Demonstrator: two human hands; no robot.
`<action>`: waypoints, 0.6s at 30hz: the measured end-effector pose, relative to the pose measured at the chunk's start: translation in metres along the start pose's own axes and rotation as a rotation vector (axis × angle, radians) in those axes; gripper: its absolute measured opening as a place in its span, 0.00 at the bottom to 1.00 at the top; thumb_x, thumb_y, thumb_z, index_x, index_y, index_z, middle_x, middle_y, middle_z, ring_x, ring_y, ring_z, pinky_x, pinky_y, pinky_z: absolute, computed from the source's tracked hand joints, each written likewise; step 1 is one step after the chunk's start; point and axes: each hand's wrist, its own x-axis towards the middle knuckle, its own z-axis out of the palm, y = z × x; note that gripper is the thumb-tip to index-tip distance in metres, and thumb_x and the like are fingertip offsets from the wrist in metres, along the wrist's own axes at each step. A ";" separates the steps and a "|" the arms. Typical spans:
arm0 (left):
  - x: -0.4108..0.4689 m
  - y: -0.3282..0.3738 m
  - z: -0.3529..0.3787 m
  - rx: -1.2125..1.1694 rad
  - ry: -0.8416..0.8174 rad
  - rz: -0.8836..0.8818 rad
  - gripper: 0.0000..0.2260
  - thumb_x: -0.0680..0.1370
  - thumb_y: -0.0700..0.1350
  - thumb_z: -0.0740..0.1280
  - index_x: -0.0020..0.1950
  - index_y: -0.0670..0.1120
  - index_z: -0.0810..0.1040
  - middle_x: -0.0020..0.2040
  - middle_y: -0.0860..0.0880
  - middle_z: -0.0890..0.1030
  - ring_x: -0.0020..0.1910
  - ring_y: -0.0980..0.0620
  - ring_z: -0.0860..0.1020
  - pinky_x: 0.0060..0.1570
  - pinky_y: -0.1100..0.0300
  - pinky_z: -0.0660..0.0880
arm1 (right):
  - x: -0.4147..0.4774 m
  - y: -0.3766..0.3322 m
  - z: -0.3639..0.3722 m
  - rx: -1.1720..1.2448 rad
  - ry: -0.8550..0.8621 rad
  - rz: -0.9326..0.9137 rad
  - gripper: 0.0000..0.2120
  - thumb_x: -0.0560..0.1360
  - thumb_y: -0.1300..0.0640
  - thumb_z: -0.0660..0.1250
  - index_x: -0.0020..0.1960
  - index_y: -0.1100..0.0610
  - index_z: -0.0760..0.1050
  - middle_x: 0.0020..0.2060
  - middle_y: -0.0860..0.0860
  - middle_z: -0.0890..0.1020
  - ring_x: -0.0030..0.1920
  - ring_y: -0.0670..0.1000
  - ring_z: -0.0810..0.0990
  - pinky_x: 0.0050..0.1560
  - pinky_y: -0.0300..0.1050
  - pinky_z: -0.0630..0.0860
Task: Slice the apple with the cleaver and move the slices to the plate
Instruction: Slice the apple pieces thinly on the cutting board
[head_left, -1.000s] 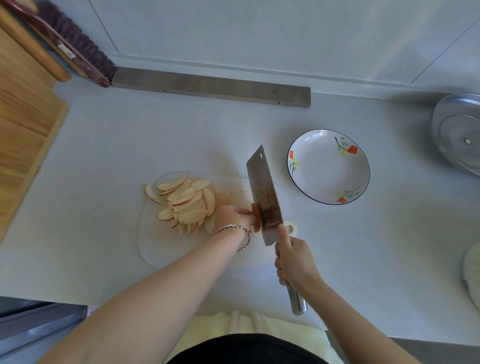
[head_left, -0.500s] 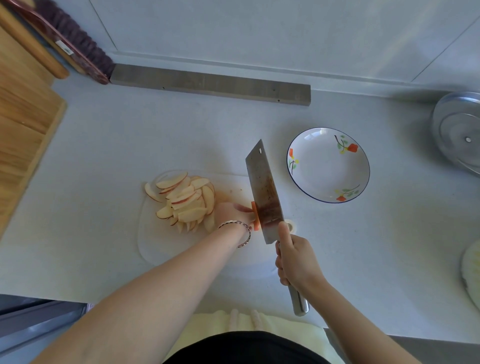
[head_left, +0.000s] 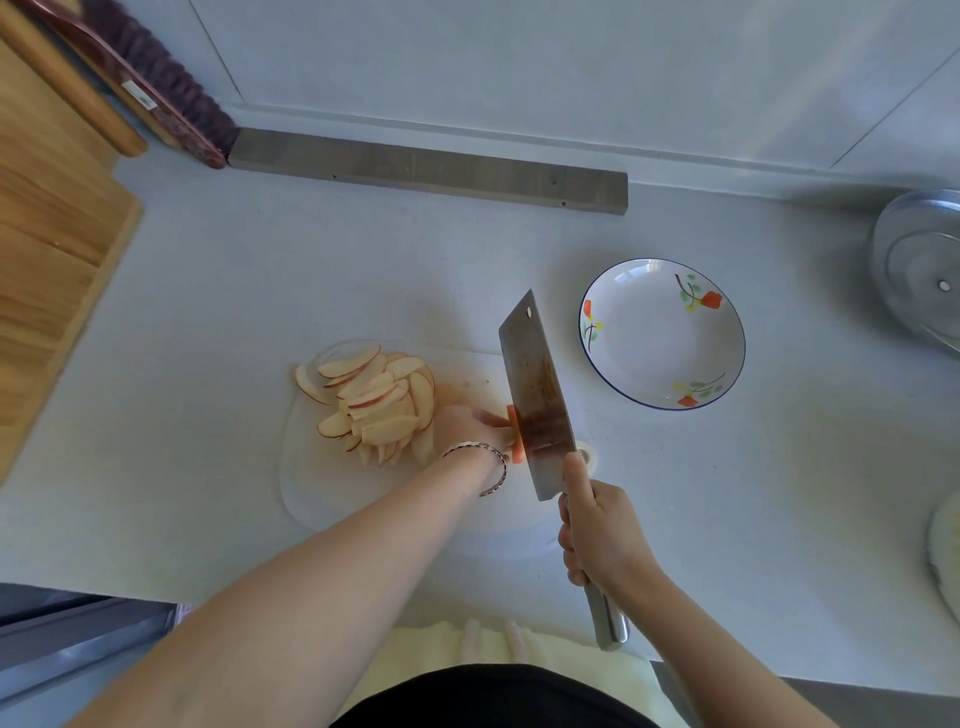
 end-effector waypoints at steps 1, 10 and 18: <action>0.001 0.000 0.000 -0.004 -0.005 -0.002 0.05 0.70 0.37 0.71 0.34 0.41 0.80 0.38 0.40 0.83 0.41 0.42 0.84 0.49 0.50 0.81 | -0.001 0.001 -0.001 0.002 -0.003 0.009 0.24 0.79 0.40 0.50 0.34 0.58 0.60 0.23 0.51 0.62 0.21 0.48 0.59 0.23 0.37 0.61; 0.000 0.003 0.001 0.036 -0.015 -0.012 0.11 0.72 0.39 0.71 0.30 0.43 0.76 0.31 0.45 0.79 0.39 0.43 0.81 0.49 0.53 0.80 | 0.005 -0.011 -0.002 0.007 -0.005 0.013 0.26 0.80 0.41 0.49 0.30 0.57 0.60 0.19 0.49 0.63 0.18 0.47 0.61 0.23 0.37 0.63; 0.000 0.003 0.000 0.055 -0.006 0.005 0.07 0.72 0.36 0.68 0.33 0.40 0.80 0.30 0.45 0.79 0.37 0.44 0.80 0.50 0.51 0.81 | -0.006 0.000 -0.008 -0.022 -0.027 0.043 0.25 0.79 0.40 0.49 0.32 0.57 0.60 0.21 0.50 0.63 0.19 0.48 0.61 0.23 0.37 0.63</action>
